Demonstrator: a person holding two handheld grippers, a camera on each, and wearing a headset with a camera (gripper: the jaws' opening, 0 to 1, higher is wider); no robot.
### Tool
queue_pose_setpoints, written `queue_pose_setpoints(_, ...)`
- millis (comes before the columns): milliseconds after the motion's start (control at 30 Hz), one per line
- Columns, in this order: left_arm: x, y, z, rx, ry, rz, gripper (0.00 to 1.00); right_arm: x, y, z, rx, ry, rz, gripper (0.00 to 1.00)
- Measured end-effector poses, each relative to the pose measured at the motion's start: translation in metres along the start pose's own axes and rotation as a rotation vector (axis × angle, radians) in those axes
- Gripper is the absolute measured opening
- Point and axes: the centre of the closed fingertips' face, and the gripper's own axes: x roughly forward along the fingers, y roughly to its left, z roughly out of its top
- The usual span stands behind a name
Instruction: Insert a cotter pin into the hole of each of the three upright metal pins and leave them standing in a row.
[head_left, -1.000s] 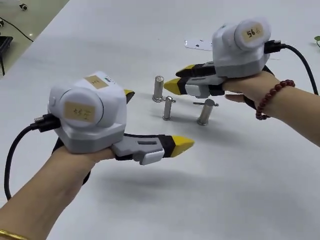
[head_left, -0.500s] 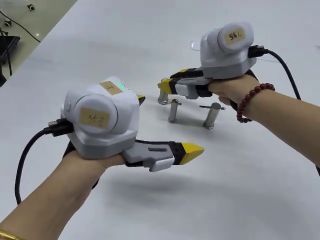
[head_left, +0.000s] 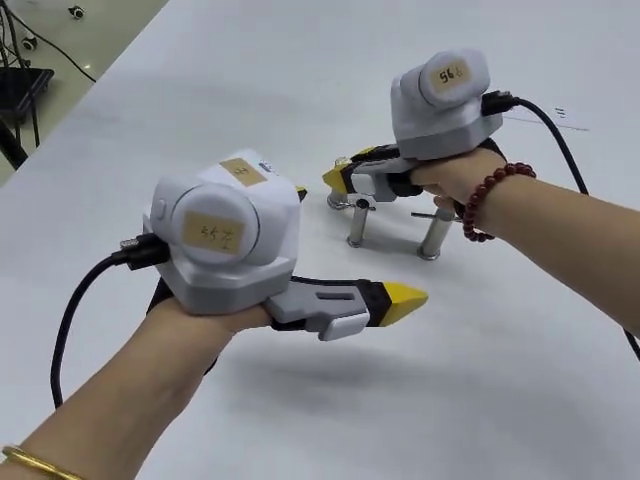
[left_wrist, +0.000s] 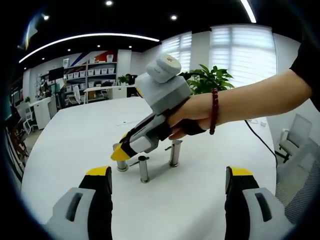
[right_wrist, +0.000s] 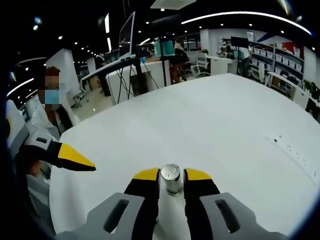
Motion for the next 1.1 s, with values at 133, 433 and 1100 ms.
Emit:
queue_pose_setpoints(133,0.000,0.001,-0.001,0.000,0.003,0.009,0.93,0.002,0.000,0.000,0.024,-0.007,0.012,0.11)
queue_pose_setpoints(433,0.001,0.003,-0.004,0.021,0.020,0.020,0.92,-0.002,0.000,0.000,-0.032,0.000,0.005,0.08)
queue_pose_setpoints(1100,0.002,-0.002,-0.002,0.019,-0.001,0.002,0.91,-0.053,-0.037,-0.020,0.003,0.033,-0.108,0.08)
